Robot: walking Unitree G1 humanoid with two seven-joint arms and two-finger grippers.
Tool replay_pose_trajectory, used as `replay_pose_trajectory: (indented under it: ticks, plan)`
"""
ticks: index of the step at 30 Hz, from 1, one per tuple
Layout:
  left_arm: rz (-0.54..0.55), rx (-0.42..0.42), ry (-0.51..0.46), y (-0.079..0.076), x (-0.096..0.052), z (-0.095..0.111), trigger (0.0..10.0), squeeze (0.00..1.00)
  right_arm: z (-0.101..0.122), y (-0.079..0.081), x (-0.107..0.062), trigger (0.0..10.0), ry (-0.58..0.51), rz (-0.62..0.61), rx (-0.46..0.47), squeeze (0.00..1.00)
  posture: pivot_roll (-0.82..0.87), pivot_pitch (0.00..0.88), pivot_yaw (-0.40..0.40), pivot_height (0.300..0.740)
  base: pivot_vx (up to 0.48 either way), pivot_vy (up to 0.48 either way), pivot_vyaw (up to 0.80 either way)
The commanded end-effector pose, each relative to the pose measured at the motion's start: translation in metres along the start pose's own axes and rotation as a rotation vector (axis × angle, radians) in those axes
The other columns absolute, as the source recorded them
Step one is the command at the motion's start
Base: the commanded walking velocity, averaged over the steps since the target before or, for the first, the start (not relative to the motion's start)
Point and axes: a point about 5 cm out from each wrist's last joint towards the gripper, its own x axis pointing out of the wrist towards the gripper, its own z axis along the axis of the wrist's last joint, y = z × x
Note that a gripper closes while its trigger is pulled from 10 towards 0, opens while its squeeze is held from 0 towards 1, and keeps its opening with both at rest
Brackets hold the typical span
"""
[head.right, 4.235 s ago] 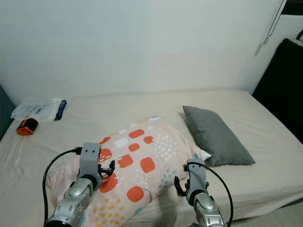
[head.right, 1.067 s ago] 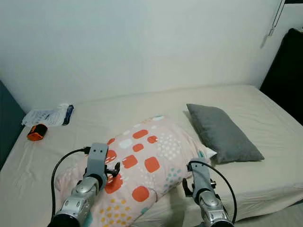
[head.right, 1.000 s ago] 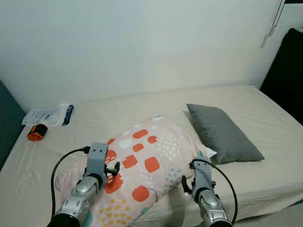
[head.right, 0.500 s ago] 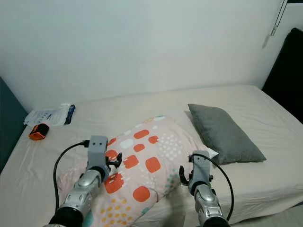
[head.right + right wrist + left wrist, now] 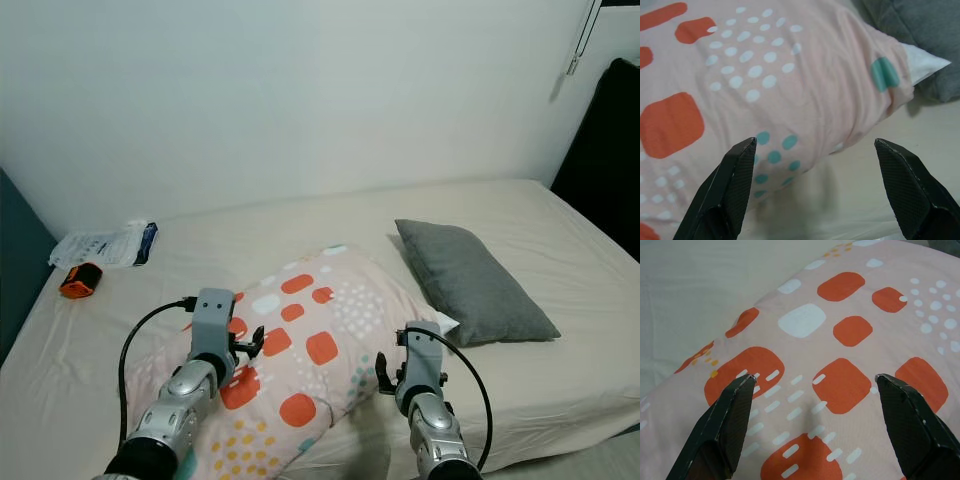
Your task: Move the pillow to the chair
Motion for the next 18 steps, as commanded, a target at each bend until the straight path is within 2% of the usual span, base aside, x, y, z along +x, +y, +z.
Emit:
replay_pose_trajectory:
  ticks: [1, 2, 3, 6, 7, 10, 18]
  plan:
    - [0.004, 0.004, 0.008, 0.004, -0.001, -0.002, 10.0, 0.00, 0.001, 0.002, 0.000, 10.0, -0.007, 0.004, -0.024, 0.00, 0.04, 0.000, 0.028, 0.740, 0.000, 0.000, 0.00]
    - [0.015, 0.046, 0.052, 0.009, -0.004, -0.010, 10.0, 0.00, 0.004, -0.004, 0.002, 10.0, -0.010, -0.015, 0.021, 0.00, 0.03, 0.000, 0.028, 0.740, 0.000, 0.000, 0.00]
    - [0.030, 0.070, 0.093, 0.014, -0.006, -0.018, 10.0, 0.00, 0.005, -0.007, 0.002, 10.0, -0.006, -0.017, 0.020, 0.00, 0.03, 0.000, 0.026, 0.740, 0.000, 0.000, 0.00]
    - [0.077, 0.087, 0.154, 0.027, -0.011, -0.032, 10.0, 0.00, 0.007, -0.010, 0.002, 10.0, -0.009, -0.003, -0.065, 0.00, 0.02, 0.000, 0.011, 0.740, 0.000, 0.000, 0.00]
    - [0.077, 0.087, 0.154, 0.027, -0.011, -0.032, 10.0, 0.00, 0.007, -0.010, 0.002, 10.0, -0.009, -0.003, -0.065, 0.00, 0.02, 0.000, 0.011, 0.740, 0.000, 0.000, 0.00]
    - [0.096, 0.051, 0.139, 0.027, -0.012, -0.032, 10.0, 0.00, 0.014, -0.013, 0.003, 10.0, -0.044, 0.011, -0.160, 0.00, 0.03, 0.000, -0.028, 0.740, 0.000, 0.000, 0.00]
    - [0.095, 0.017, 0.125, 0.023, -0.012, -0.032, 10.0, 0.00, 0.025, -0.020, 0.005, 10.0, -0.068, -0.009, -0.175, 0.00, 0.03, 0.000, -0.061, 0.740, 0.000, 0.000, 0.00]
